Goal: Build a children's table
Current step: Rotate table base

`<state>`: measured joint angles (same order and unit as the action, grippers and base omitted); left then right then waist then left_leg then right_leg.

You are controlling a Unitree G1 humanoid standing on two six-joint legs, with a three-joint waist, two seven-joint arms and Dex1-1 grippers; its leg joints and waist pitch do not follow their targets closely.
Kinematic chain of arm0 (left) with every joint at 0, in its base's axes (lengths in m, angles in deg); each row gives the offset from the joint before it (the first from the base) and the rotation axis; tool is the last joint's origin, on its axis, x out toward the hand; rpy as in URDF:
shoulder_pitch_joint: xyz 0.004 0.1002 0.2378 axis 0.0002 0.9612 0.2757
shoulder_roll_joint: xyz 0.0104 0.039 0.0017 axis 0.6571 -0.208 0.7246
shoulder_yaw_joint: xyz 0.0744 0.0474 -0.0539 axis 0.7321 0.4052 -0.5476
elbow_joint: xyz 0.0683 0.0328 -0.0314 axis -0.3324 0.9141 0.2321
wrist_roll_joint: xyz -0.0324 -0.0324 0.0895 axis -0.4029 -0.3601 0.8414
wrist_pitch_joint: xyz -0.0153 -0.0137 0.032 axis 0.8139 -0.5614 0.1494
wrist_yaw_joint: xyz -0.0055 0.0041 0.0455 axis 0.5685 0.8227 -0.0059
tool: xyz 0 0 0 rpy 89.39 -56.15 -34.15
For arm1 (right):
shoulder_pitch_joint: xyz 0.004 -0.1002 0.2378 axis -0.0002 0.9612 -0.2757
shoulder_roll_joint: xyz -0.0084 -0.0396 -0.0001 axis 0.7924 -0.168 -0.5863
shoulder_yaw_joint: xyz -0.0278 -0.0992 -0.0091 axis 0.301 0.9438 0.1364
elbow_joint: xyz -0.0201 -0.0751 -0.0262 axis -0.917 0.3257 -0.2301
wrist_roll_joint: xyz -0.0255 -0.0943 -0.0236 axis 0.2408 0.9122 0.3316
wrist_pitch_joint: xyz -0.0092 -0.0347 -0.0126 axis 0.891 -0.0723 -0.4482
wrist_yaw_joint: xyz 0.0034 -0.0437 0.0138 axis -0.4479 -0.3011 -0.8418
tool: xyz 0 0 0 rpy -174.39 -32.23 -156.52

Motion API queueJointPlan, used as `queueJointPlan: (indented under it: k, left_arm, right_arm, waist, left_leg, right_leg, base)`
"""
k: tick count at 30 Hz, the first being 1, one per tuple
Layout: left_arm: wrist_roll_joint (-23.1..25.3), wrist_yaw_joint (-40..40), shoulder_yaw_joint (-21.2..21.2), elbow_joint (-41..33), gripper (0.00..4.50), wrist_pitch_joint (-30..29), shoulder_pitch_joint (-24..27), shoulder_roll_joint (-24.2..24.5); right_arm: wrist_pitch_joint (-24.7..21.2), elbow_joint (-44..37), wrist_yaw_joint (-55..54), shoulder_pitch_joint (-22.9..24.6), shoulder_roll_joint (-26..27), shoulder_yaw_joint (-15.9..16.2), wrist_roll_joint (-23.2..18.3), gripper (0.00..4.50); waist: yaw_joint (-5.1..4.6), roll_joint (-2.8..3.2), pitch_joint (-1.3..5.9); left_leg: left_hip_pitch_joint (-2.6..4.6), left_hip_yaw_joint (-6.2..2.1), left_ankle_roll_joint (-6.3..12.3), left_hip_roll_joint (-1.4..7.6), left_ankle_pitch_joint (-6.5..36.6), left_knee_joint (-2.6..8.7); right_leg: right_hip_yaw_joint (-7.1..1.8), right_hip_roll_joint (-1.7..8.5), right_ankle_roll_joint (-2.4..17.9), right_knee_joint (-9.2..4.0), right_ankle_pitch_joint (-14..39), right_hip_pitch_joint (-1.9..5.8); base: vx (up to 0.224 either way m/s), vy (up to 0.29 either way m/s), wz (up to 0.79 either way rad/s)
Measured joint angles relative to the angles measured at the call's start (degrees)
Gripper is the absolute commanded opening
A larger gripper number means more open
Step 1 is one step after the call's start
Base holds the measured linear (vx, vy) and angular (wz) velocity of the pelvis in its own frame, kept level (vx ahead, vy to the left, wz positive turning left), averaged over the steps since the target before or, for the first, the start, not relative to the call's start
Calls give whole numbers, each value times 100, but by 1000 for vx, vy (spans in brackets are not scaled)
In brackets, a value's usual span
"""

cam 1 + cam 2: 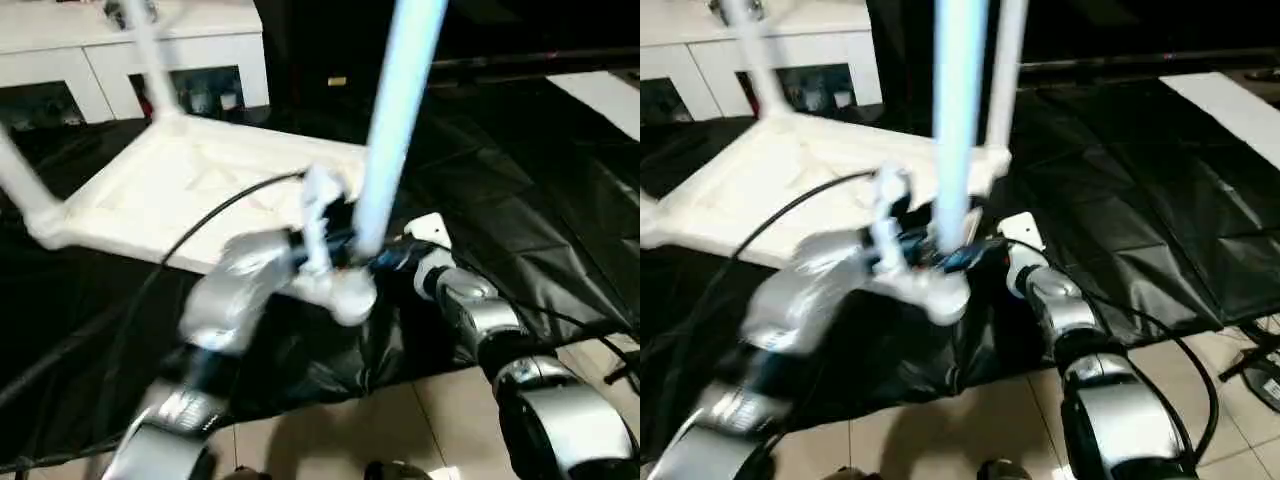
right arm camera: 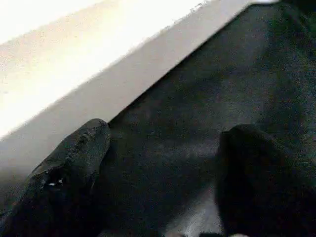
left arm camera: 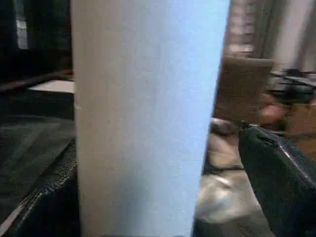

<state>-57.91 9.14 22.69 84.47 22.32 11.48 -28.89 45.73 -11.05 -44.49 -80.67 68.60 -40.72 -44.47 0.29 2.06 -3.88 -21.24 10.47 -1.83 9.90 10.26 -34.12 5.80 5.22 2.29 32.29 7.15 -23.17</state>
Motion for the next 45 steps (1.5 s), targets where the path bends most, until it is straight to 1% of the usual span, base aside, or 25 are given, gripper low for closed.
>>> queueJointPlan:
  k: [6, 8, 9, 10, 12, 13, 16, 19, 21, 22, 26, 27, 29, 32, 33, 34, 35, 36, 37, 38, 39, 40, 42, 44, 45]
  left_arm:
    - [225, -339, -96, 965, 445, 657, -475, -237]
    - [329, -557, -144, 1313, 445, 913, -646, -314]
    - [392, -718, -204, 1576, 445, 1102, -774, -360]
    - [412, -796, -232, 1687, 445, 1201, -831, -373]
    - [428, -880, -264, 1910, 445, 1336, -947, -433]
    - [413, -883, -289, 1948, 445, 1346, -962, -448]
    - [233, -443, -318, 1786, 445, 1327, -836, -343]
    - [10, 56, -348, 1436, 445, 1099, -383, -113]
    - [-155, 325, -353, 1187, 445, 851, -16, 85]
    - [-268, 503, -338, 940, 445, 658, 263, 232]
    - [-504, 774, -249, 197, 445, 160, 937, 580]
    - [-523, 776, -243, -11, 445, 114, 1120, 674]
    - [-452, 521, -350, -298, 445, 236, 1437, 749]
    - [87, -443, -637, -572, 445, 327, 1883, 854]
    - [369, -959, -780, -757, 445, 306, 2110, 888]
    - [491, -1185, -860, -849, 445, 280, 2216, 905]
    - [779, -1647, -986, -1061, 445, 235, 2428, 929]
    - [951, -1915, -1109, -1142, 445, 233, 2544, 931]
    - [1035, -2079, -1150, -1198, 445, 227, 2580, 911]
    - [1118, -2344, -1215, -1462, 445, 183, 2696, 803]
    - [1193, -2696, -1313, -1873, 445, 81, 2851, 619]
    - [1243, -2916, -1347, -2098, 445, -78, 2906, 526]
    - [1335, -3346, -1381, -2381, 445, -291, 2925, 387]
    - [1387, -3591, -1382, -2502, 445, -303, 2965, 266]
    - [1409, -3744, -1350, -2568, 445, -324, 3007, 149]
  right_arm:
    - [209, 64, 212, 33, 27, -250, -214, 450]
    - [281, 70, 194, 43, -29, -266, -205, 450]
    - [327, 87, 125, 43, -39, -309, -200, 450]
    - [355, 87, 97, 45, -42, -346, -201, 450]
    - [471, 71, 72, 106, -115, -374, -213, 450]
    - [510, 51, 81, 141, -143, -384, -219, 450]
    - [591, -315, 310, 485, -290, -465, -310, 450]
    - [588, -815, 552, 860, -641, -559, -419, 450]
    - [574, -1259, 656, 1085, -832, -603, -469, 450]
    - [557, -1583, 754, 1243, -911, -633, -507, 450]
    - [388, -2414, 989, 1665, -1100, -654, -560, 450]
    - [308, -2653, 1029, 1796, -1156, -654, -586, 450]
    - [192, -3101, 1056, 2030, -1257, -653, -617, 450]
    - [-213, -3868, 944, 2394, -1336, -692, -684, 450]
    - [-503, -4341, 772, 2630, -1329, -703, -678, 450]
    - [-632, -4569, 712, 2763, -1318, -703, -677, 450]
    - [-900, -4990, 590, 3050, -1291, -696, -644, 450]
    - [-1041, -5183, 550, 3190, -1261, -689, -634, 450]
    - [-1143, -5296, 503, 3244, -1253, -686, -622, 450]
    - [-1260, -5629, 397, 3417, -1184, -683, -599, 450]
    - [-1377, -6073, 256, 3685, -1026, -655, -564, 450]
    - [-1440, -6271, 193, 3824, -918, -567, -551, 450]
    - [-1546, -6505, 105, 3904, -815, -331, -493, 450]
    - [-1663, -6681, 29, 3905, -818, -259, -434, 450]
    - [-1709, -6748, -38, 3904, -816, -242, -413, 450]
  waist:
    - [31, 58, 0]
    - [64, 110, 7]
    - [87, 151, 7]
    - [102, 177, 7]
    - [172, 209, 9]
    - [191, 228, 10]
    - [243, 257, 18]
    - [290, 261, 21]
    - [298, 261, 21]
    - [292, 251, 17]
    - [309, 238, 14]
    - [312, 236, 13]
    - [303, 231, 13]
    - [239, 189, 11]
    - [192, 139, 3]
    - [184, 110, 8]
    - [173, 38, 17]
    - [152, -4, 15]
    - [144, -12, 12]
    - [143, -22, 12]
    - [140, -50, 20]
    - [140, -71, 30]
    - [140, -85, 30]
    - [142, -89, 29]
    - [128, -93, 34]
  left_leg:
    - [1, -6, -1, 12, 0, 2]
    - [-4, -7, -1, 11, 0, -4]
    - [-3, -6, -1, 9, 0, -7]
    - [-3, -4, -1, 9, 0, -9]
    - [-4, -6, -1, 9, 0, -9]
    - [-6, -5, -1, 10, 0, -9]
    - [-9, -4, 1, 13, -1, -8]
    - [-16, -3, 12, 16, -7, -8]
    - [-17, -2, 29, 17, -17, -8]
    - [-17, -1, 29, 20, -16, -6]
    - [-19, 2, 3, 25, -1, -5]
    - [-19, 3, 1, 25, 0, -5]
    - [-18, 7, 0, 24, 0, -5]
    - [-13, 9, -1, 23, 0, -1]
    - [-12, 8, -1, 22, 0, 5]
    - [-13, 4, -2, 22, 0, 12]
    - [-13, -4, -2, 23, 0, 21]
    - [-13, -17, -3, 24, 0, 22]
    - [-22, -25, -4, 24, 0, 22]
    - [-34, -27, -4, 23, 0, 28]
    - [-37, -27, -4, 23, 0, 27]
    - [-33, -27, -8, 22, 3, 26]
    - [-37, -27, -13, 15, 6, 22]
    - [-40, -26, -12, 10, 6, 22]
    - [-131, -163, -10, -37, 6, 16]
  right_leg:
    - [20, -4, -6, 9, 4, -1]
    - [25, -1, -5, 8, 3, -1]
    - [24, 2, -6, 8, 4, 1]
    - [24, 4, -7, 8, 4, 1]
    - [30, 6, -23, 8, 14, 3]
    - [34, 7, -24, 8, 14, 3]
    - [38, 8, -21, 8, 13, 3]
    - [42, 8, -15, 9, 9, 0]
    - [42, 8, -20, 9, 13, -2]
    - [43, 8, -26, 9, 16, -2]
    - [46, 8, -68, 9, 42, -4]
    - [45, 8, -69, 9, 42, -4]
    - [41, 9, -74, 9, 45, -3]
    - [40, 9, -83, 7, 51, 2]
    - [41, 8, -86, 7, 52, 0]
    - [45, 8, -89, 6, 54, 0]
    - [52, 6, -102, 6, 62, -2]
    - [59, 3, -122, 1, 74, 2]
    - [69, 3, -131, -18, 79, 0]
    - [73, 4, -132, -38, 80, -2]
    - [69, 4, -132, -42, 80, 1]
    - [65, 4, -132, -42, 80, 5]
    - [63, 7, -134, -53, 82, 5]
    - [58, 8, -143, -62, 87, 6]
    - [181, 60, -159, -62, 98, 43]
  base:
    - [0, 0, 0]
    - [0, 0, 0]
    - [0, 0, 0]
    - [0, 0, 0]
    - [0, 0, 0]
    - [0, 0, 0]
    - [0, 0, 0]
    - [0, 0, 0]
    - [0, 0, 0]
    - [0, 0, 0]
    - [0, 0, 0]
    - [0, 0, 0]
    - [0, 0, 0]
    - [0, 0, 0]
    - [0, 0, 0]
    - [0, 0, 0]
    - [0, 0, 0]
    - [0, 0, 0]
    - [0, 0, 0]
    - [0, 0, 0]
    - [0, 0, 0]
    - [0, 0, 0]
    - [0, 0, 0]
    - [0, 0, 0]
    - [0, 0, 0]
